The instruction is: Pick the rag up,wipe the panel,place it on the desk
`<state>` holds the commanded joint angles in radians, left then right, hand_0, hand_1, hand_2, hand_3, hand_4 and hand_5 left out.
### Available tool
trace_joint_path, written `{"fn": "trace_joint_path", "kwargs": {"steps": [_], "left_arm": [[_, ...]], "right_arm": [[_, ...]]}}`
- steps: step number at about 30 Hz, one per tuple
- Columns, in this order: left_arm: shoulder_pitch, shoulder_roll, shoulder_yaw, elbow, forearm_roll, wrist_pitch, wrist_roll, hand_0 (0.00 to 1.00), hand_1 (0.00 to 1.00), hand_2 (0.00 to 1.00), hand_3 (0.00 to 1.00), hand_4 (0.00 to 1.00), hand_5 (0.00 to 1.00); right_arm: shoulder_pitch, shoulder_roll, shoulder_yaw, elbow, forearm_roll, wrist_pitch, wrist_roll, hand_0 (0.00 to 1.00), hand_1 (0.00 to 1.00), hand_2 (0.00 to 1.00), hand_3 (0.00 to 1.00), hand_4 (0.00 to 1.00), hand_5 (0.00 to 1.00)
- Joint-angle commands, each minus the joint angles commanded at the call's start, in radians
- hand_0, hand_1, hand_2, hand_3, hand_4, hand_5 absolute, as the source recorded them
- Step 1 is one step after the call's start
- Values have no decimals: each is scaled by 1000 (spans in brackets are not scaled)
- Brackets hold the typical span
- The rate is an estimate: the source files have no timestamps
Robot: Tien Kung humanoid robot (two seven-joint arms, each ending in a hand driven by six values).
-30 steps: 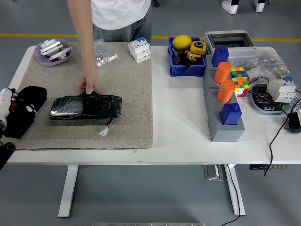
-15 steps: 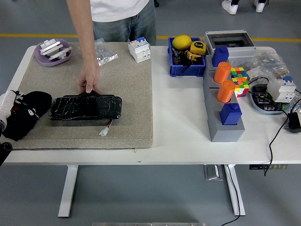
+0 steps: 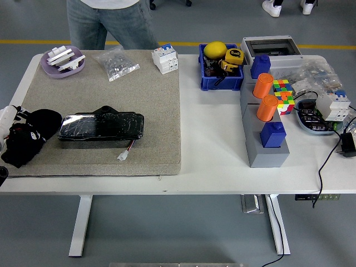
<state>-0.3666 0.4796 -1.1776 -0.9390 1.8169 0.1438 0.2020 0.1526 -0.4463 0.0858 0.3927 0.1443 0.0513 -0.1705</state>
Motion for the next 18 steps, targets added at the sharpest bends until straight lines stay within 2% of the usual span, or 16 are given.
{"fn": "trace_joint_path", "kwargs": {"steps": [4,5,10,11,16,17,18], "left_arm": [[5,4,-10,-18,-14,-12,4,698,773,754,729,998,189],[6,4,-15,-25,-15,-14,6,712,784,766,749,998,267],[17,3,-63,-64,-9,-27,13,712,784,766,749,998,267],[21,5,-77,-78,-12,-35,18,718,782,770,767,998,340],[42,18,-121,-153,-20,-80,58,718,782,770,767,998,340],[47,21,-131,-174,-30,-96,70,724,779,769,786,998,417],[52,23,-140,-189,-41,-108,79,724,779,769,786,998,417]], "right_arm": [[0,1,-1,0,1,0,0,768,691,711,681,998,523],[0,1,-1,0,0,0,0,768,691,710,682,998,522],[-1,2,1,0,-2,0,-1,768,691,710,682,998,522],[-1,3,2,0,-2,0,-1,768,690,710,681,998,521],[-2,2,3,-1,-2,-1,0,768,690,710,681,998,521],[-2,2,3,-1,-2,-1,-1,768,690,711,681,998,521],[-2,2,3,-2,-2,-1,0,768,690,711,681,998,521]]}}
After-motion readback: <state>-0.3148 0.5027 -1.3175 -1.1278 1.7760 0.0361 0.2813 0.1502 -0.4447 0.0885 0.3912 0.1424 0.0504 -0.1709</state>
